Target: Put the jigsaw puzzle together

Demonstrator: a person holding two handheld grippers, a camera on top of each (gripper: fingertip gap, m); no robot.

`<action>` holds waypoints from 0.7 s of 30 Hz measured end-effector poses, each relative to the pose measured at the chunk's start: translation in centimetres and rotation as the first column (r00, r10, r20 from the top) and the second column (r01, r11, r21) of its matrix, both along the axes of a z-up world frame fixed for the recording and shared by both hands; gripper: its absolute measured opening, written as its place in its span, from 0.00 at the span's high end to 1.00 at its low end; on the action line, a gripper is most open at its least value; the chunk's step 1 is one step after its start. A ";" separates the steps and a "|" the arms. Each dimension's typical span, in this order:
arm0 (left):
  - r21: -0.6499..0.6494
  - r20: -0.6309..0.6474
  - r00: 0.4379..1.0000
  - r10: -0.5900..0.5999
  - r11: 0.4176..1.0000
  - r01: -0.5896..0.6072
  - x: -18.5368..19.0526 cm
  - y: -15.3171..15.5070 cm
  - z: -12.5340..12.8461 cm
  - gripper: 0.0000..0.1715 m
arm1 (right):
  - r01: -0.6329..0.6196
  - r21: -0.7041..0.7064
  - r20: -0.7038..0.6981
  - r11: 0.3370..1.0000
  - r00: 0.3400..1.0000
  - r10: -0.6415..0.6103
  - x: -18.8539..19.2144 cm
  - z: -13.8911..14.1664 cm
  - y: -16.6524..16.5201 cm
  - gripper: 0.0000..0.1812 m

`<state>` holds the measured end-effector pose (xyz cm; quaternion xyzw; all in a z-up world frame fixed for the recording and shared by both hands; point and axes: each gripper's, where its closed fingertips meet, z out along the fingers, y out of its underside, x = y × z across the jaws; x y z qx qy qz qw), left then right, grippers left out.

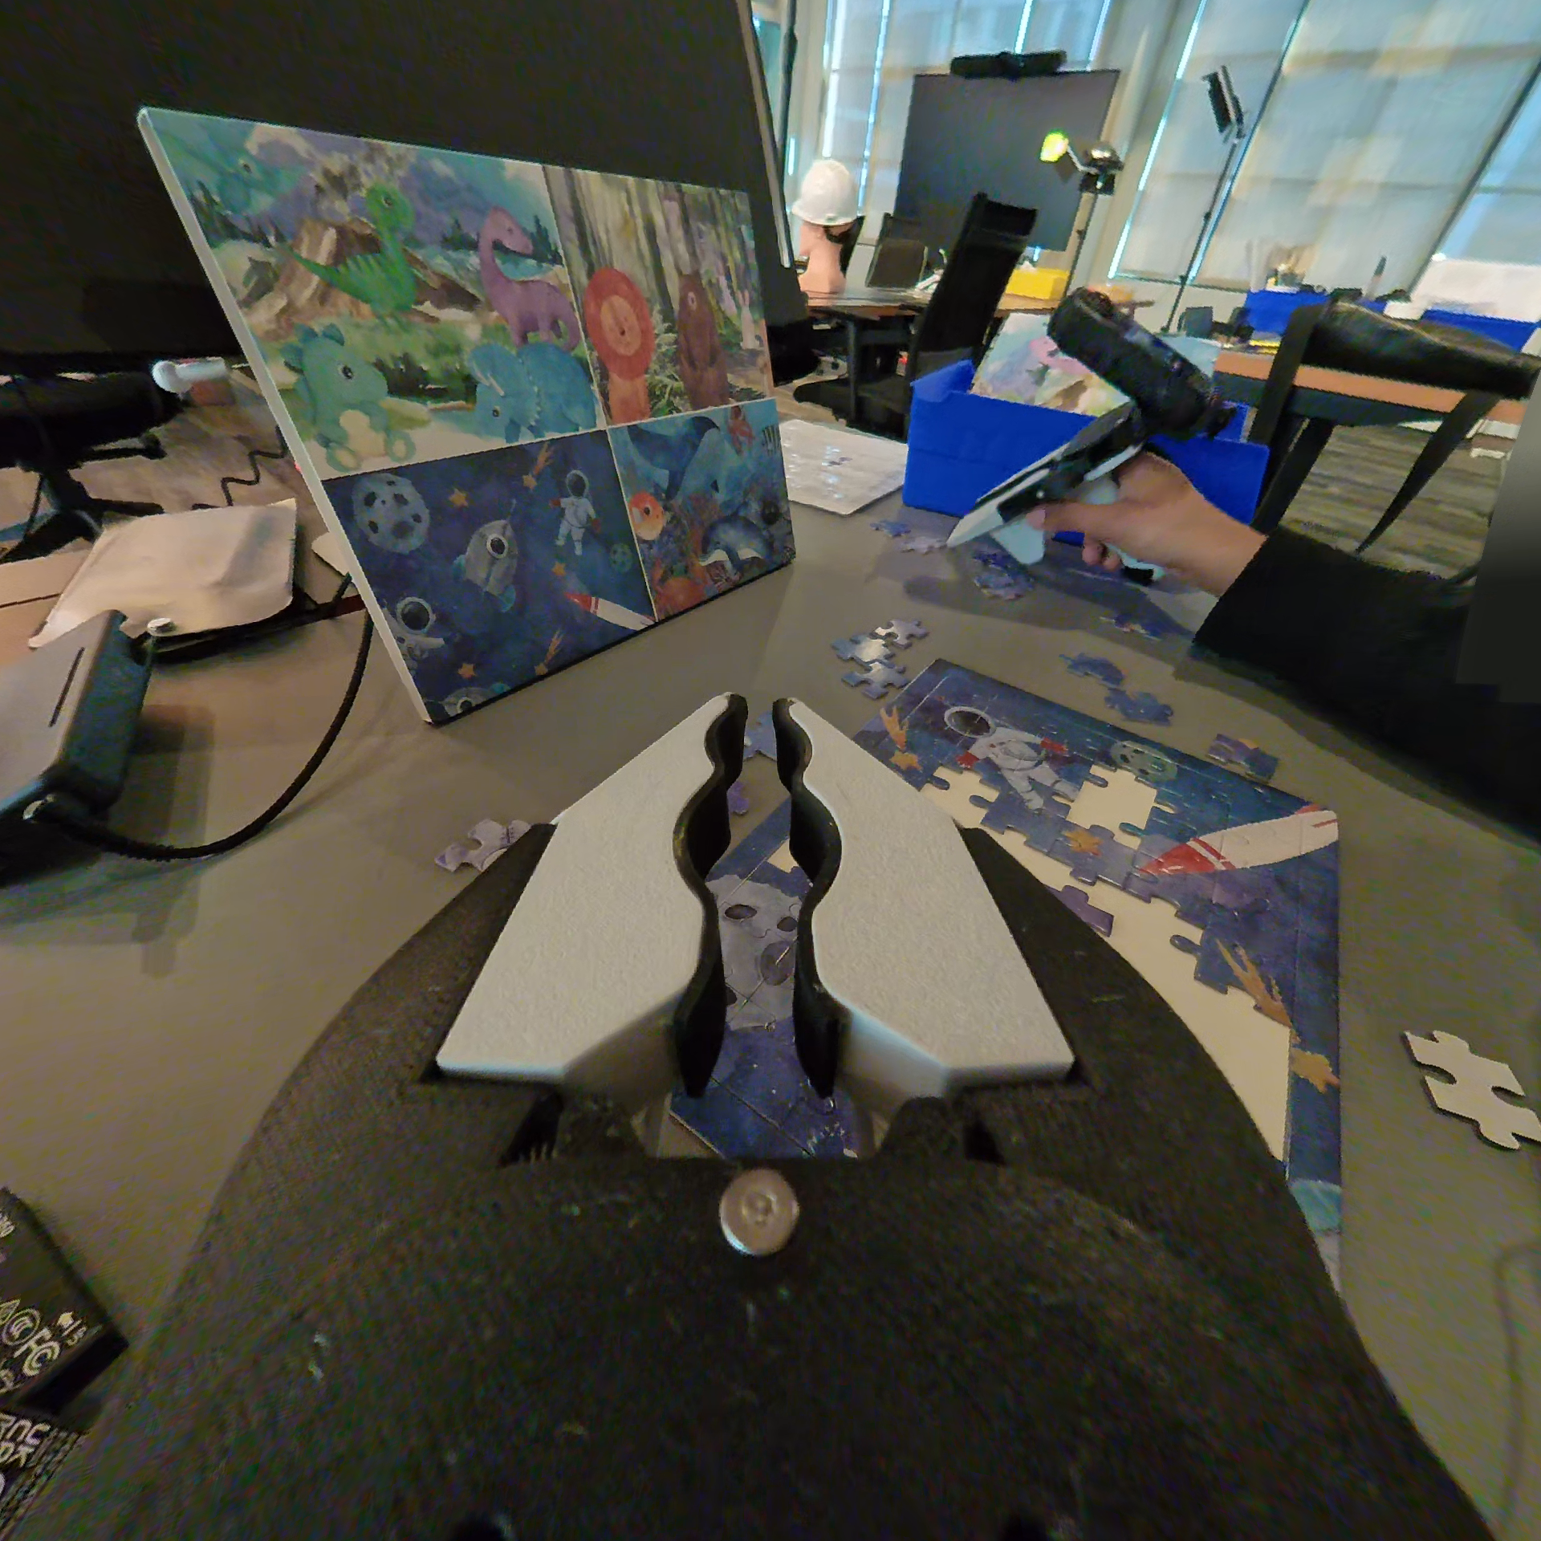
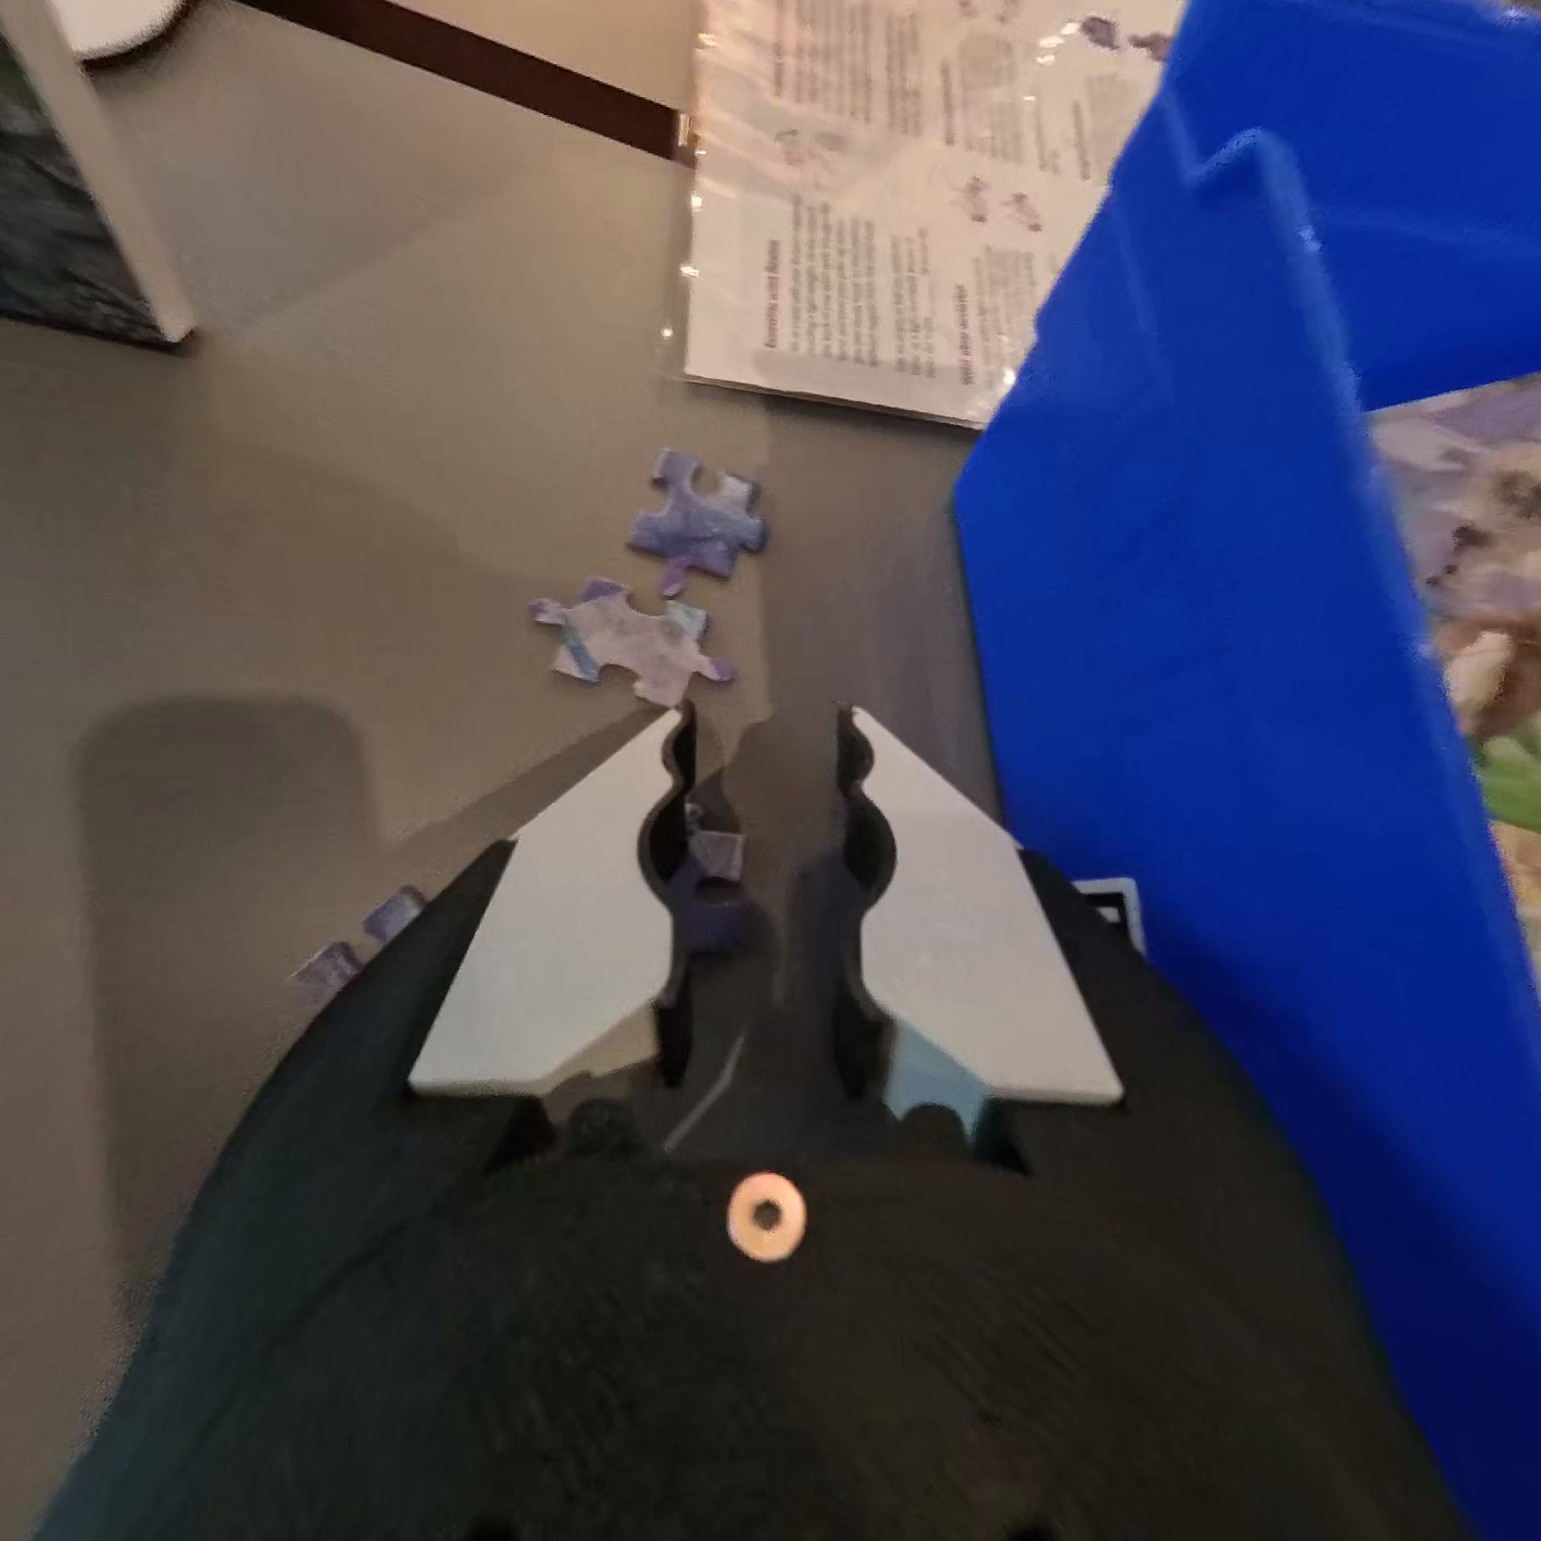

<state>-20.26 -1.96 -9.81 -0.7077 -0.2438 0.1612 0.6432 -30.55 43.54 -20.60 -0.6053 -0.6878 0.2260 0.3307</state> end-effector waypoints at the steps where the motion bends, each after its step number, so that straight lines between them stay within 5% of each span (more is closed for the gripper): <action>1: 0.000 0.000 1.000 0.000 1.000 0.000 0.0 0.0 0.0 0.98 | 0.016 0.006 -0.010 1.000 1.000 -0.016 -0.1 0.1 0.3 0.80; 9: -0.003 0.003 1.000 0.001 1.000 -0.001 -0.1 0.0 -0.1 0.98 | -0.058 -0.130 -0.037 0.990 0.998 0.054 -1.9 -0.2 -2.9 0.66; 13: -0.002 0.004 1.000 0.001 1.000 -0.001 -0.1 0.0 -0.1 0.98 | -0.080 -0.181 -0.029 0.980 0.997 0.076 -2.1 -0.4 -3.1 0.74; 14: -0.001 0.004 1.000 0.000 1.000 0.000 -0.1 0.0 -0.1 0.98 | -0.101 -0.187 -0.030 0.977 0.995 0.097 -2.0 -0.4 -3.3 0.83; 21: 0.000 0.003 1.000 0.001 1.000 -0.001 0.0 0.0 -0.1 0.98 | -0.190 -0.207 -0.026 0.960 0.982 0.189 -1.2 -0.3 -4.8 0.83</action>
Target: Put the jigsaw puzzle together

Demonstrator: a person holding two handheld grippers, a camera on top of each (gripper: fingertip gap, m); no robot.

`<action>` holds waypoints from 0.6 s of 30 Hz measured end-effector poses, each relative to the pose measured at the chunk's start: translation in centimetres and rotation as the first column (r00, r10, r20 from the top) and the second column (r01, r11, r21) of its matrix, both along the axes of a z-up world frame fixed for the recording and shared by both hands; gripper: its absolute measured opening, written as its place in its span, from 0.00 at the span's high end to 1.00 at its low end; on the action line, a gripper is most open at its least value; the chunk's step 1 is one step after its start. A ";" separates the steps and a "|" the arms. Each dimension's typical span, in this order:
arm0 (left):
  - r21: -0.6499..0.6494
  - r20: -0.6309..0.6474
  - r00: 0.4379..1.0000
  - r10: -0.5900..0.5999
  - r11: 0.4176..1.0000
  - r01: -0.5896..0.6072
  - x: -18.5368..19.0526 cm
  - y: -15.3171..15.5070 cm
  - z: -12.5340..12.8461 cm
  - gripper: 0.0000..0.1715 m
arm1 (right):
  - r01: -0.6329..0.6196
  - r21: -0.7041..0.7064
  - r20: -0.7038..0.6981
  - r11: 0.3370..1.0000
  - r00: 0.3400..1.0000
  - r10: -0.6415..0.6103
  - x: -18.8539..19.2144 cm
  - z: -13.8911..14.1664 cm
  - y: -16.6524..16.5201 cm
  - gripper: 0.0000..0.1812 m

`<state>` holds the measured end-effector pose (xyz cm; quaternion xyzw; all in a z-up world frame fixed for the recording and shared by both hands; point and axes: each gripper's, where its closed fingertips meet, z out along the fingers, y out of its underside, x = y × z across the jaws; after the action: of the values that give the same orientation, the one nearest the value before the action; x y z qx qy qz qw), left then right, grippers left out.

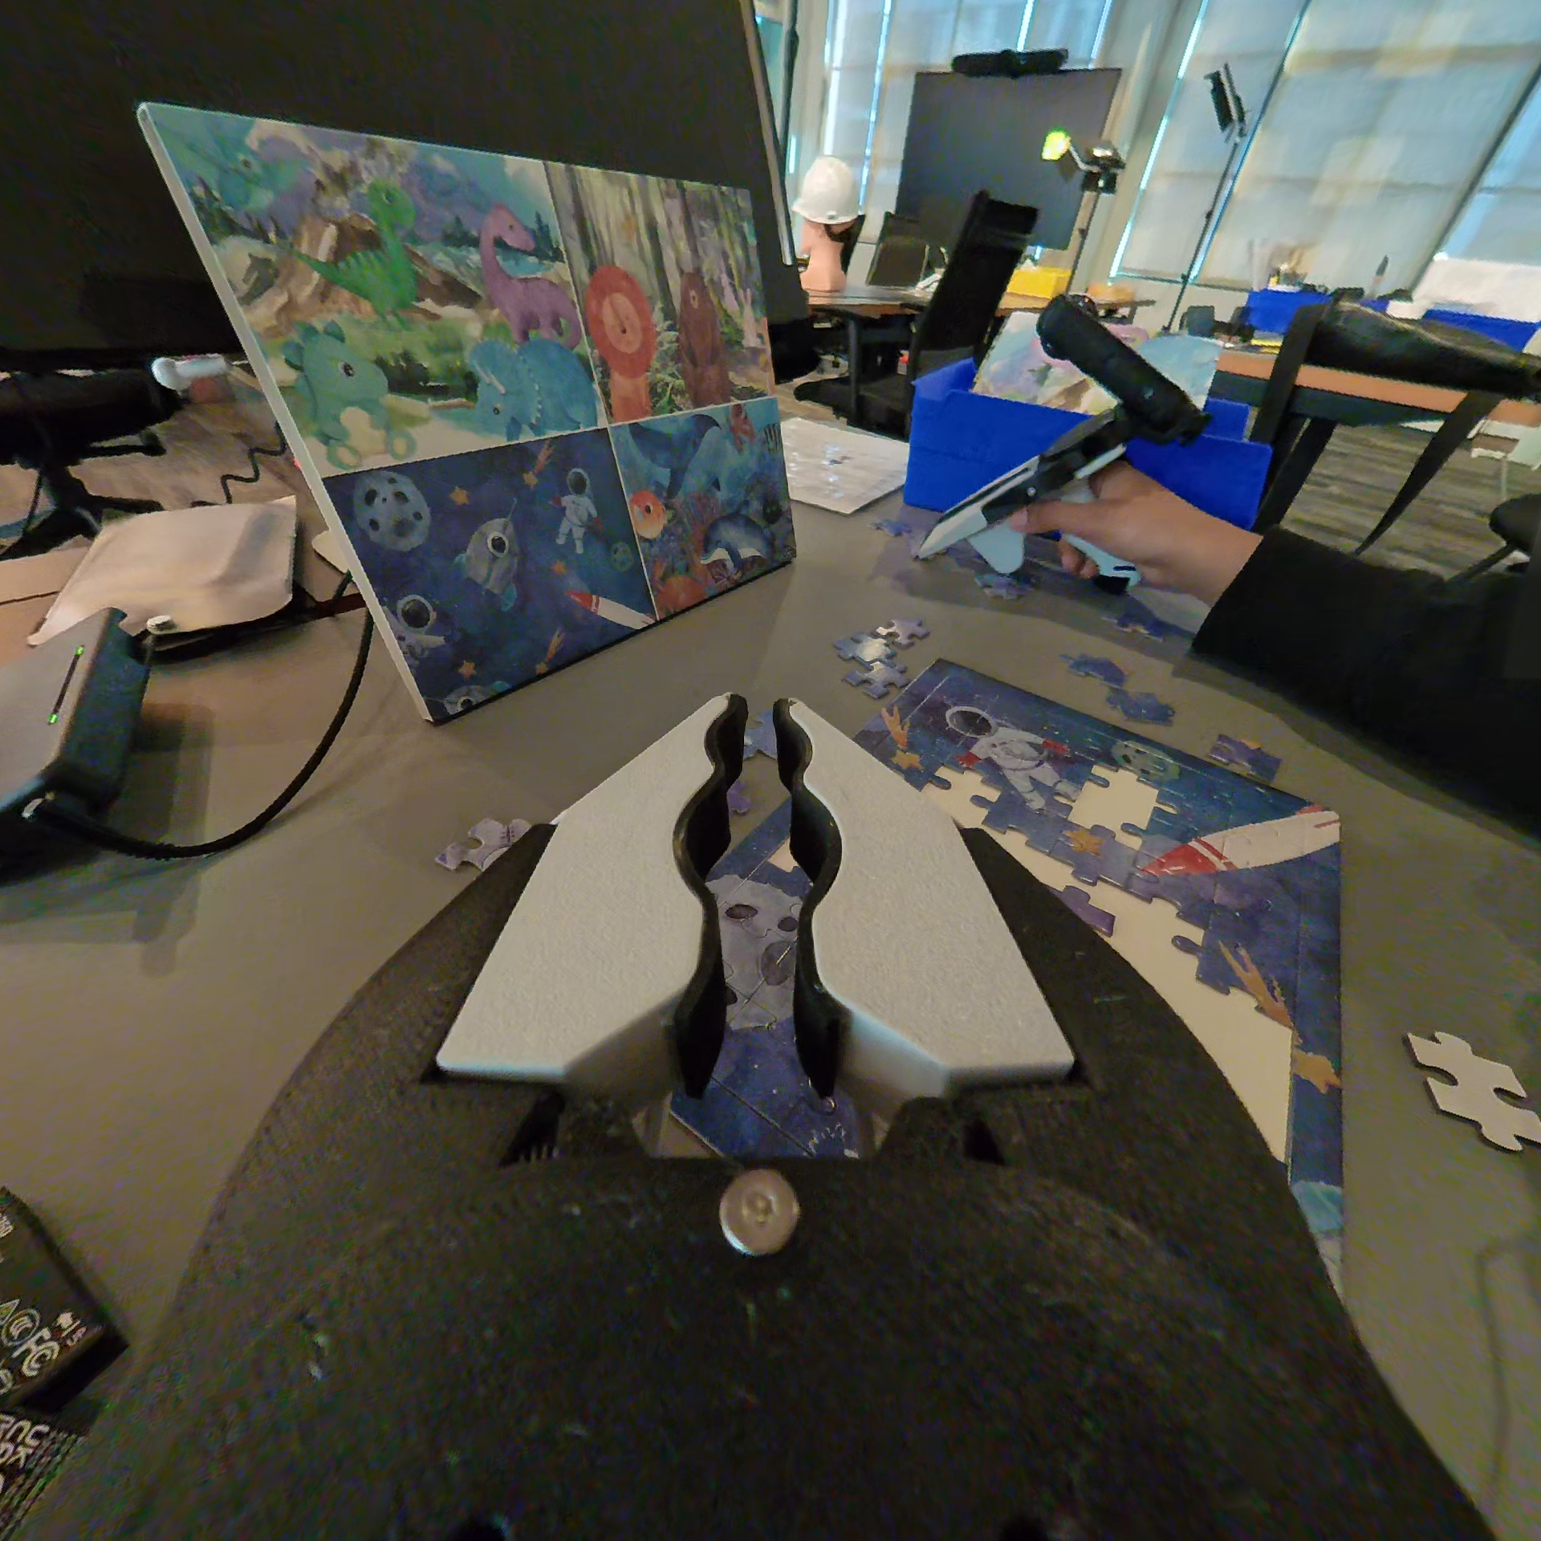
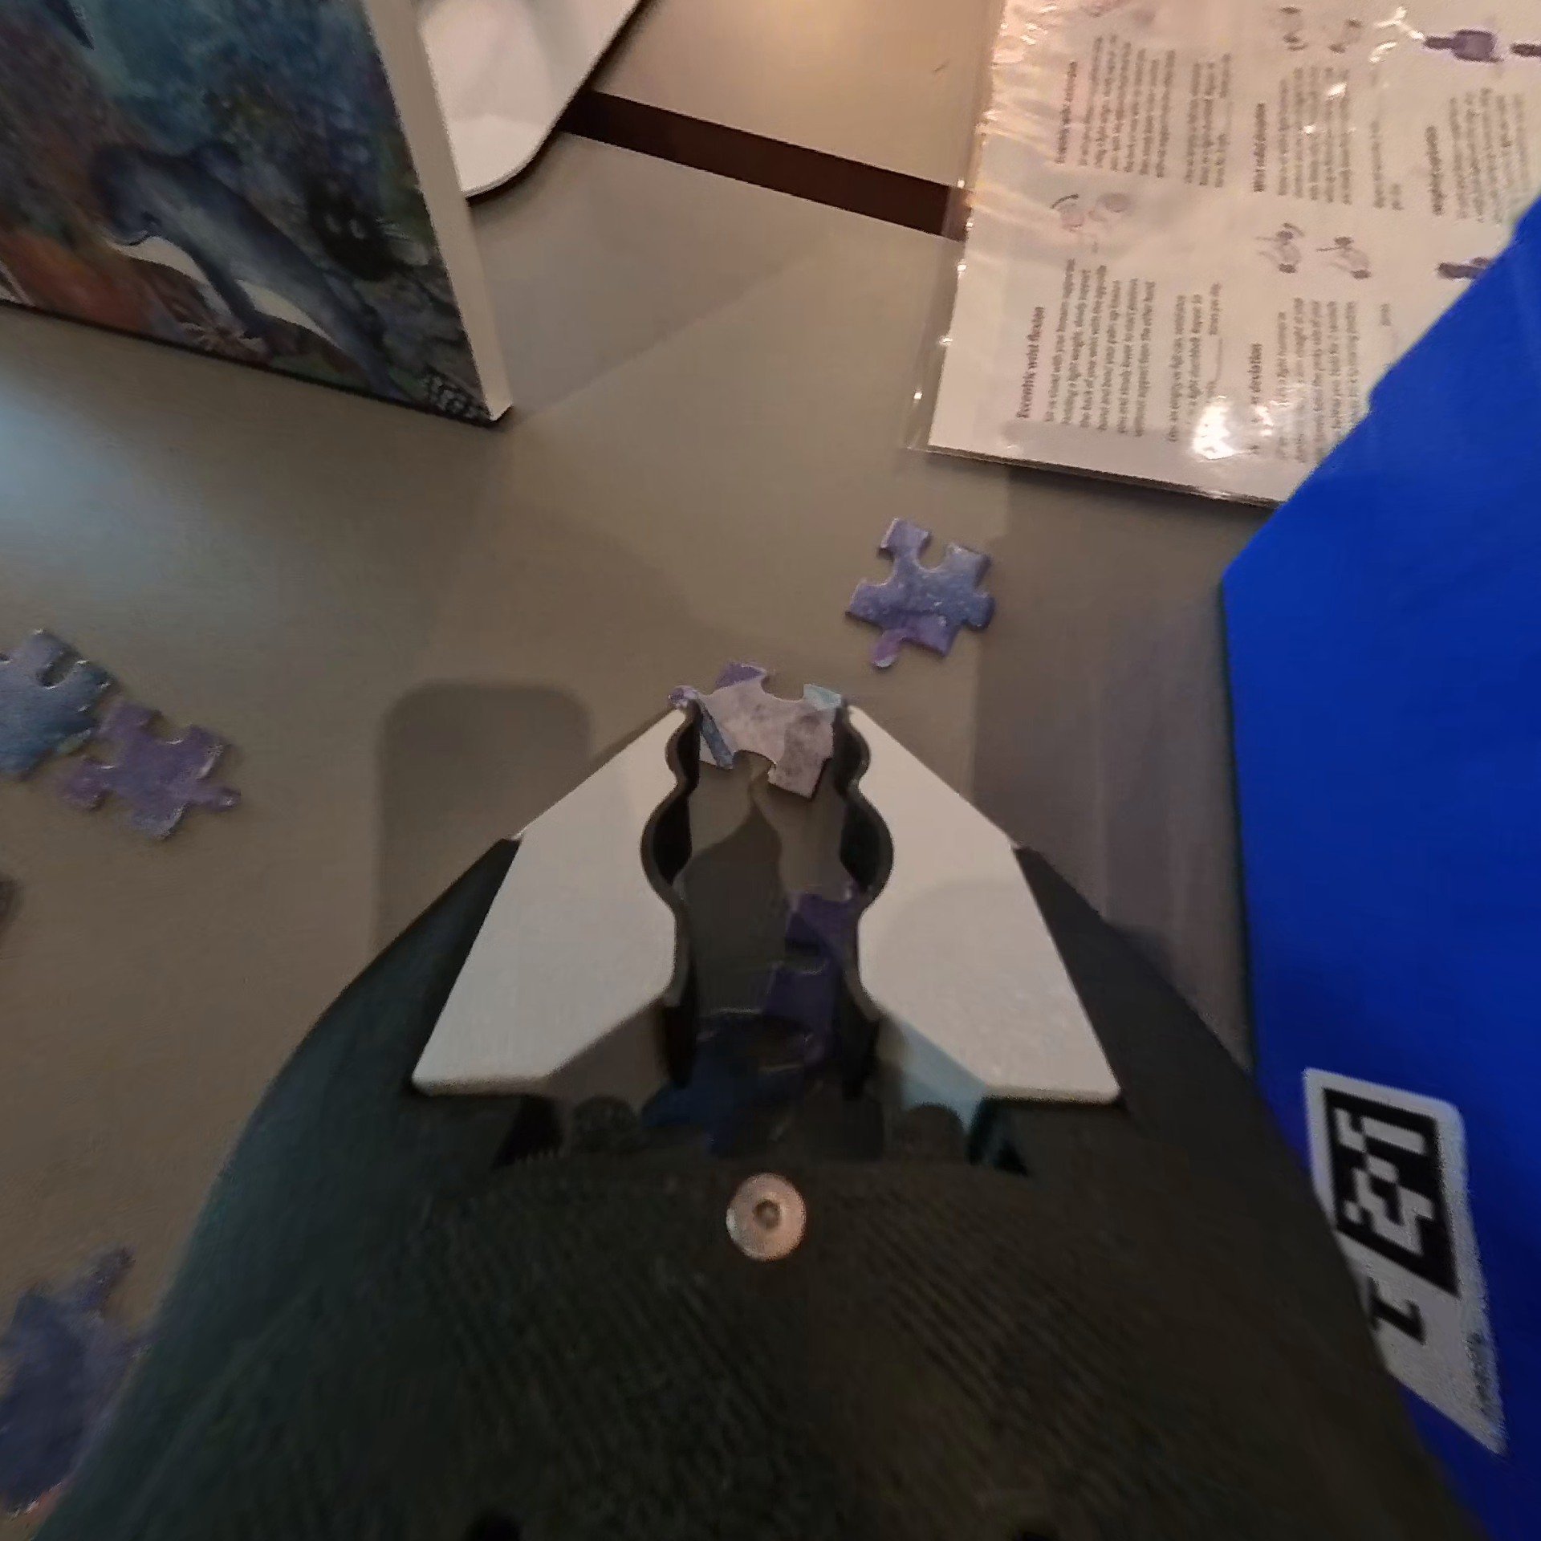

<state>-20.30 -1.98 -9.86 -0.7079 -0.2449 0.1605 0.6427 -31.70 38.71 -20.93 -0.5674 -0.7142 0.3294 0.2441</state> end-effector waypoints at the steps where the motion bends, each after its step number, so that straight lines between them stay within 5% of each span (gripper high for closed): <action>1: 0.001 0.000 1.000 0.000 1.000 0.000 0.0 0.0 0.0 0.98 | -0.012 -0.006 0.003 1.000 1.000 0.012 0.1 0.0 -0.4 0.83; 4: 0.000 0.000 1.000 -0.001 1.000 0.001 0.0 0.0 0.0 0.98 | -0.046 -0.036 -0.001 0.998 0.999 0.046 0.3 0.5 -1.7 0.83; 6: 0.000 -0.001 1.000 -0.001 1.000 0.001 0.0 0.0 0.0 0.98 | -0.092 -0.052 -0.038 0.994 0.995 0.090 0.5 1.5 -2.9 1.00; 13: 0.001 0.002 1.000 -0.002 1.000 0.002 0.0 0.0 0.0 0.98 | -0.046 0.077 -0.111 0.996 0.992 0.054 0.6 3.3 -2.6 0.80; 18: -0.002 0.003 1.000 -0.003 1.000 0.003 0.0 0.1 -0.1 0.98 | 0.023 0.026 -0.043 0.999 0.999 -0.022 -0.5 0.9 0.1 0.67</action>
<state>-20.30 -1.90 -9.92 -0.7092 -0.2447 0.1586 0.6419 -32.21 38.79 -20.08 -0.5648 -0.7067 0.3291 0.2707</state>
